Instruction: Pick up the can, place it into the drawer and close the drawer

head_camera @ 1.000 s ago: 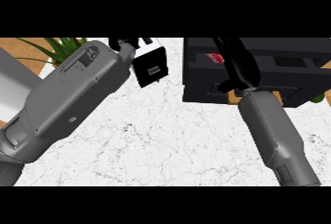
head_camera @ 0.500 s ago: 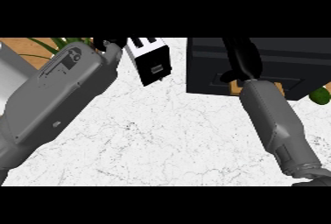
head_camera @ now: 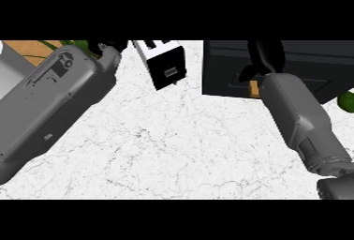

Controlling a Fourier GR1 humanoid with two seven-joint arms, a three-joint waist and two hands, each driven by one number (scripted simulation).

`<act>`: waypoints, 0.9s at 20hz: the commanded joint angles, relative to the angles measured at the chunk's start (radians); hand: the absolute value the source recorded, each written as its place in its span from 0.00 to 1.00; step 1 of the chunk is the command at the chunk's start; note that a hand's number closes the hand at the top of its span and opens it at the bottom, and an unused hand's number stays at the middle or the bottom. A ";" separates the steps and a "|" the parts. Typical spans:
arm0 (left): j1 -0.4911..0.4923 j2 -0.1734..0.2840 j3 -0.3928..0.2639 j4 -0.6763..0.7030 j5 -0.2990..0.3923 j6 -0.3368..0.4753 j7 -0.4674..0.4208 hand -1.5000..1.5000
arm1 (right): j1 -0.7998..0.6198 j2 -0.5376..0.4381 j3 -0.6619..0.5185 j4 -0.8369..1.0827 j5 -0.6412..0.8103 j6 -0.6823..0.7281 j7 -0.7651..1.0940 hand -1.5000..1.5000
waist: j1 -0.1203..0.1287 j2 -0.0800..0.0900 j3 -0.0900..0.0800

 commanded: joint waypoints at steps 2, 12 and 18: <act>0.028 0.025 0.006 -0.064 -0.001 -0.004 0.028 0.00 | -0.100 -0.025 -0.019 0.053 0.008 -0.013 0.046 0.00 | 0.026 0.003 0.000; 0.042 0.036 0.003 -0.096 -0.020 -0.005 0.043 0.00 | -0.175 -0.004 -0.133 0.100 -0.126 0.121 -0.105 0.00 | 0.039 0.015 0.005; 0.073 0.062 0.004 -0.119 -0.023 -0.003 0.057 0.00 | -0.196 0.031 -0.360 0.090 -0.374 0.250 -0.207 0.00 | 0.022 -0.002 0.006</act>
